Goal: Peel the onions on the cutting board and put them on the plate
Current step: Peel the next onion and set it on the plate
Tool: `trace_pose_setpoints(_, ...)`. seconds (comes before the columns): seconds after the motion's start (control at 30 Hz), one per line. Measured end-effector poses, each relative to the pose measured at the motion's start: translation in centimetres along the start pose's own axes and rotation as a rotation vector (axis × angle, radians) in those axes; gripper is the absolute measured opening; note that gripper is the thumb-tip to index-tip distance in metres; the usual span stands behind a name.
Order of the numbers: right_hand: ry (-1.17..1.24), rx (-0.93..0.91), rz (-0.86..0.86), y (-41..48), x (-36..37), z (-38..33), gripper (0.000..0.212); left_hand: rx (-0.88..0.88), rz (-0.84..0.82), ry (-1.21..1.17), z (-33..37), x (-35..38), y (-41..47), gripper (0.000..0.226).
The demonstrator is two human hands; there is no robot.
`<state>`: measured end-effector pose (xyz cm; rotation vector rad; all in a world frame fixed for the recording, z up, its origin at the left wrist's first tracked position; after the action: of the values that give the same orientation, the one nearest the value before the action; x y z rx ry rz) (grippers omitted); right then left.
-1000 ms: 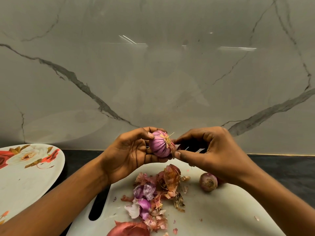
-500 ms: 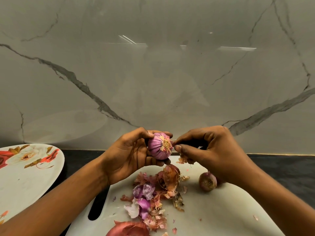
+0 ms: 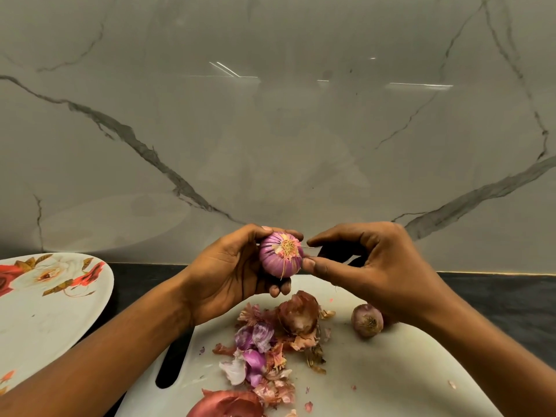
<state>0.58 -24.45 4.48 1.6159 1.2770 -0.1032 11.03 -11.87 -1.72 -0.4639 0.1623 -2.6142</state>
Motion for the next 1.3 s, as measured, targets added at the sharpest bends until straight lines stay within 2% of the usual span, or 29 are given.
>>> trace_pose_setpoints(0.13, 0.005, -0.036, -0.025, 0.0, 0.7, -0.4, 0.053, 0.006, -0.012, 0.026, -0.2, 0.2, 0.0, 0.051)
trace_pose_setpoints(0.27, 0.087, -0.042, 0.042, 0.2, 0.4, 0.2, 0.041, 0.024, -0.048, 0.057, 0.0, 0.7, -0.2, 0.048)
trace_pose_setpoints(0.37, 0.108, -0.126, 0.113, 0.2, -0.1, -0.2, 0.029, 0.036, -0.078, 0.063, 0.1, 0.9, -0.3, 0.048)
trace_pose_setpoints(0.7, -0.115, -0.275, 0.113, 0.2, 0.5, -1.5, 0.017, 0.037, -0.122, 0.073, -0.1, 1.5, -0.5, 0.048)
trace_pose_setpoints(0.87, -0.068, -0.178, 0.090, 0.3, 1.2, -0.9, 0.019, 0.031, -0.134, 0.090, 0.1, 1.7, -0.5, 0.052)
trace_pose_setpoints(1.03, -0.042, -0.095, 0.048, 0.2, 1.6, -0.6, 0.020, 0.046, -0.130, 0.102, 0.3, 1.9, -0.6, 0.044)
trace_pose_setpoints(1.13, 0.081, -0.008, -0.035, -0.1, 2.7, 0.3, 0.023, 0.056, -0.142, 0.133, 0.3, 1.8, -0.6, 0.046)
trace_pose_setpoints(1.23, 0.252, 0.041, -0.118, -0.3, 3.4, 0.3, 0.020, 0.046, -0.147, 0.143, 0.1, 1.6, -0.7, 0.057)
trace_pose_setpoints(1.3, 0.394, 0.081, -0.105, -0.2, 3.4, 0.3, 0.019, 0.050, -0.155, 0.151, 0.2, 1.5, -0.8, 0.057)
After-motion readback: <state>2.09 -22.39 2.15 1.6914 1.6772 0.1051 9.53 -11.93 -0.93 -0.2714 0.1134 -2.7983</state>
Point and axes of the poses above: each hand's wrist, its own y-axis towards the middle knuckle, its own x-axis out of the palm, z = x × y, the point moved 9 cm from there along y, towards the middle knuckle, and after that the axes turned 13 degrees about -x, right-handed, at the moved point
